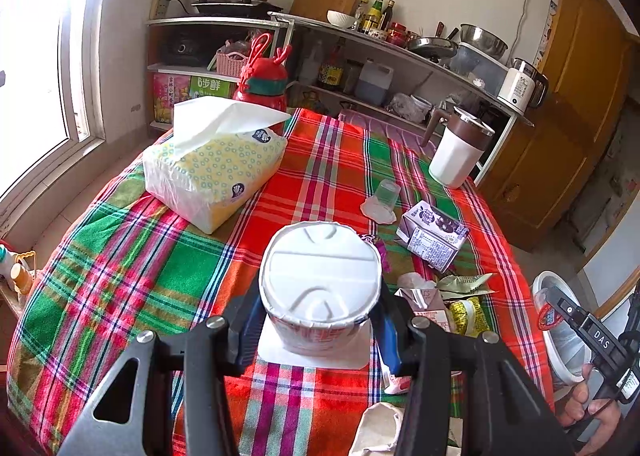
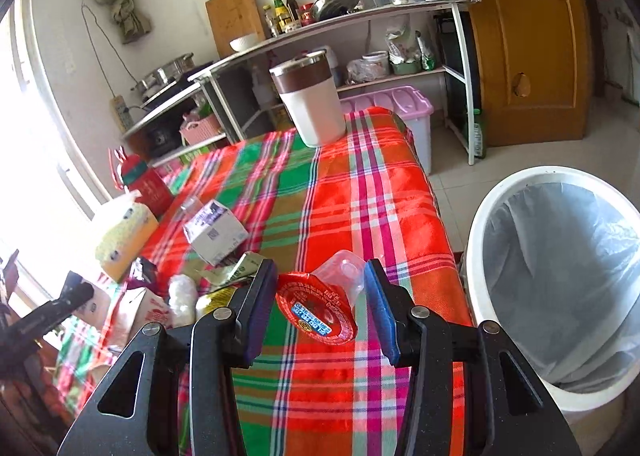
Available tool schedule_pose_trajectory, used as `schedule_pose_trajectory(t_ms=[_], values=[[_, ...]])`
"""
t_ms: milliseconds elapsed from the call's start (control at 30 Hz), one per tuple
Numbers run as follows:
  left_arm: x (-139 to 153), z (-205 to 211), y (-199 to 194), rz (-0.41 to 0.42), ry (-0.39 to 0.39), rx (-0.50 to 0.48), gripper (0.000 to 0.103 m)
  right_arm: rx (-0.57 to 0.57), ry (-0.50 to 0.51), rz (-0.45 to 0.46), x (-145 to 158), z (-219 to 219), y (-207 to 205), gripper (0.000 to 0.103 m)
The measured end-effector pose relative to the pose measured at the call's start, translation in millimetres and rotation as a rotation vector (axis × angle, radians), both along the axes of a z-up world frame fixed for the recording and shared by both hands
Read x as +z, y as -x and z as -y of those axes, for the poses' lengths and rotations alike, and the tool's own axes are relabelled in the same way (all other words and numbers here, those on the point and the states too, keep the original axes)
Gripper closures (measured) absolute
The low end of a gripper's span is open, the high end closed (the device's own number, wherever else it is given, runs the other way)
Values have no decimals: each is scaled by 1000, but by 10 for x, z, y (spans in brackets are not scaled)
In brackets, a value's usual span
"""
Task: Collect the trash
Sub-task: 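Carry both items over the white bin and open both tools to drop them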
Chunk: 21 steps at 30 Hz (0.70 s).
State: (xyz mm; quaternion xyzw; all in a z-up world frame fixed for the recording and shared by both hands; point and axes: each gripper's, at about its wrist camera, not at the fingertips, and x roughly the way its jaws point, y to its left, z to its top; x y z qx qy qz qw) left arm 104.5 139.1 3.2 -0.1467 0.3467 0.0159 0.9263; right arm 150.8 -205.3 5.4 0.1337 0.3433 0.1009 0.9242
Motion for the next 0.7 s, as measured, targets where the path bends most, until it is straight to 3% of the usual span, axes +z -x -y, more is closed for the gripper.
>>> schedule_pose_trajectory(t_ms=[333,600,700], values=[[290,451,5,65,-13,-108,53,-23,-114,43,201,381,184,57],[387,1214,-149,75,-4,-284,53,-65,-181,41,256,875,289,57],[408,1530,-208,77,2,-353,53,-121,-138,42,258,1082,334,57]])
